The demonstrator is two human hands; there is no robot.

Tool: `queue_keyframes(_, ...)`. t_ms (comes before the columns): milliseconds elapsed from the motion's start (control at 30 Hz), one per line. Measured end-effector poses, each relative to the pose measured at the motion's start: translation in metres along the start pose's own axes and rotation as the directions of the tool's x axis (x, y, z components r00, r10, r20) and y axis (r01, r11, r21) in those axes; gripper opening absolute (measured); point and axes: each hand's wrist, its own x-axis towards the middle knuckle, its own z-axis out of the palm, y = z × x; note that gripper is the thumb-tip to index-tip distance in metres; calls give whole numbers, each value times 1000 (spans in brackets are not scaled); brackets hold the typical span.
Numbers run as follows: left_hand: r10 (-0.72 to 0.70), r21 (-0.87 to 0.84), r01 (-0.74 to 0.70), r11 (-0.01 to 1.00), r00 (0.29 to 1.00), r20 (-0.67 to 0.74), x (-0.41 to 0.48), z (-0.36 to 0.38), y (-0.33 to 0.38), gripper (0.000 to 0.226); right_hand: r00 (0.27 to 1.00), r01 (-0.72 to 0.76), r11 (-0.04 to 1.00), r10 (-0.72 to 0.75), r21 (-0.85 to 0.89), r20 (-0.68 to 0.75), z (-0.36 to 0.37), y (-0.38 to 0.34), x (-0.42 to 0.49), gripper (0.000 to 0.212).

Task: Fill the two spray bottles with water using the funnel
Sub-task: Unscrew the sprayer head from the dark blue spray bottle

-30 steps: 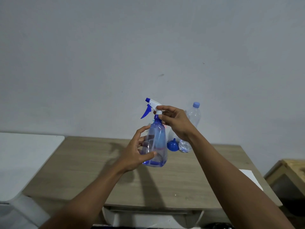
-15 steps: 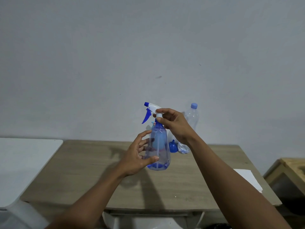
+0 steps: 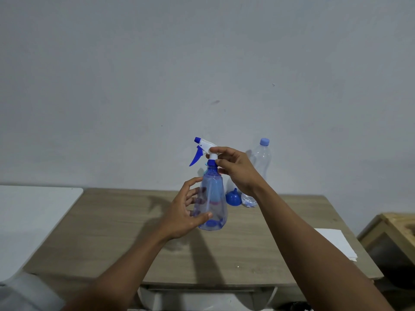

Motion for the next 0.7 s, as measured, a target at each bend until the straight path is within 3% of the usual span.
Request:
queue_keyframes(333, 9, 3, -8, 1000, 1000, -7, 2, 2, -17, 91, 999, 5, 1000, -5, 11, -51, -3, 6, 2, 32)
queue_keyframes(533, 75, 118, -72, 990, 997, -22, -7, 8, -44, 86, 949, 129, 991, -111, 41, -296, -13, 6, 7, 30)
queue_keyframes(700, 25, 234, -15, 972, 999, -41, -19, 11, -91, 85, 828, 229, 973, -199, -9, -524, -47, 7, 8, 28)
